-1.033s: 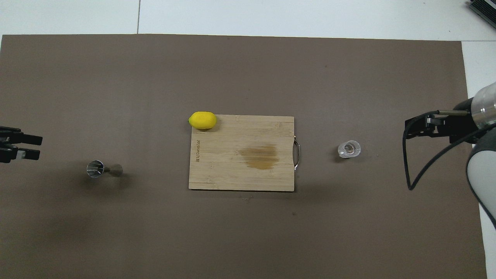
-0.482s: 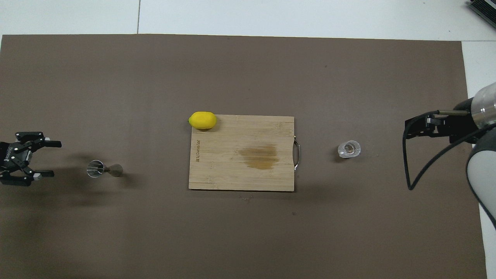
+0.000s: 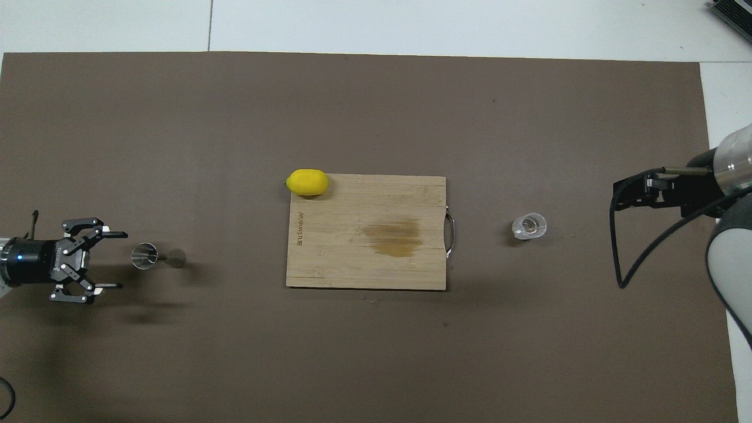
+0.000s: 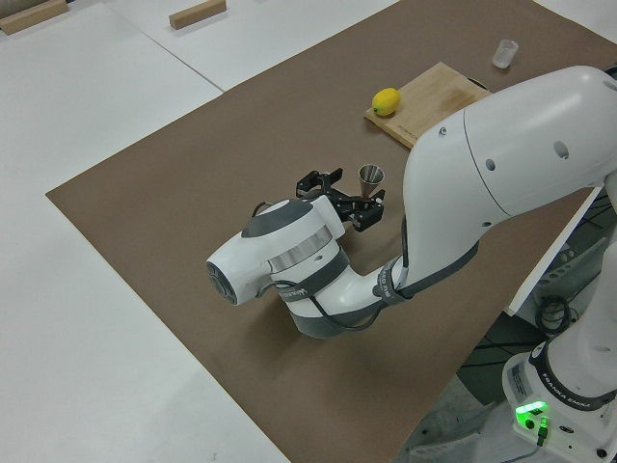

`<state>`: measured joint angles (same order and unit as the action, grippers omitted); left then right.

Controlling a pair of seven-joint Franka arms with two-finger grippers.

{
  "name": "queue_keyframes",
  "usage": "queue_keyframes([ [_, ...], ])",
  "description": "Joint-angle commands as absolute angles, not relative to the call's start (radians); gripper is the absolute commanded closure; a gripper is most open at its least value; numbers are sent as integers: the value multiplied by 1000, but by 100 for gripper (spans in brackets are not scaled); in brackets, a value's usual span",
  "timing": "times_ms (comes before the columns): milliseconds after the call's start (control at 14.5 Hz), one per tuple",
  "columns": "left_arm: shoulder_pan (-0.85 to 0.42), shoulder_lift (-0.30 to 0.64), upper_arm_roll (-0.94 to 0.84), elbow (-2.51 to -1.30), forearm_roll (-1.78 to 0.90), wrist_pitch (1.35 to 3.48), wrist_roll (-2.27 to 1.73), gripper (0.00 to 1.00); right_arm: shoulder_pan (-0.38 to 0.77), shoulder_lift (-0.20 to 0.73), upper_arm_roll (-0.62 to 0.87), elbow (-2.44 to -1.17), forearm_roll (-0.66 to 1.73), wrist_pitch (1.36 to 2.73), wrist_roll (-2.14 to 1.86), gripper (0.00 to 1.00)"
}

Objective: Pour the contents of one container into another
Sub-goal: 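Close the left gripper around the small metal cup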

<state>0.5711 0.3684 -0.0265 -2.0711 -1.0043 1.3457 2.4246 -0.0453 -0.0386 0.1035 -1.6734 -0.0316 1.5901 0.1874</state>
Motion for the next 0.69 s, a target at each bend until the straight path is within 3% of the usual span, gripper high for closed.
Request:
queue_keyframes([
  [0, 597, 339, -29, -2157, -1040, 1333, 2500, 0, -55, -41, 109, -1666, -34, 1577, 198, 0],
  [620, 571, 333, -29, -2180, -1086, 1342, 2502, 0, -54, -40, 109, -1697, -17, 1632, 415, 2],
])
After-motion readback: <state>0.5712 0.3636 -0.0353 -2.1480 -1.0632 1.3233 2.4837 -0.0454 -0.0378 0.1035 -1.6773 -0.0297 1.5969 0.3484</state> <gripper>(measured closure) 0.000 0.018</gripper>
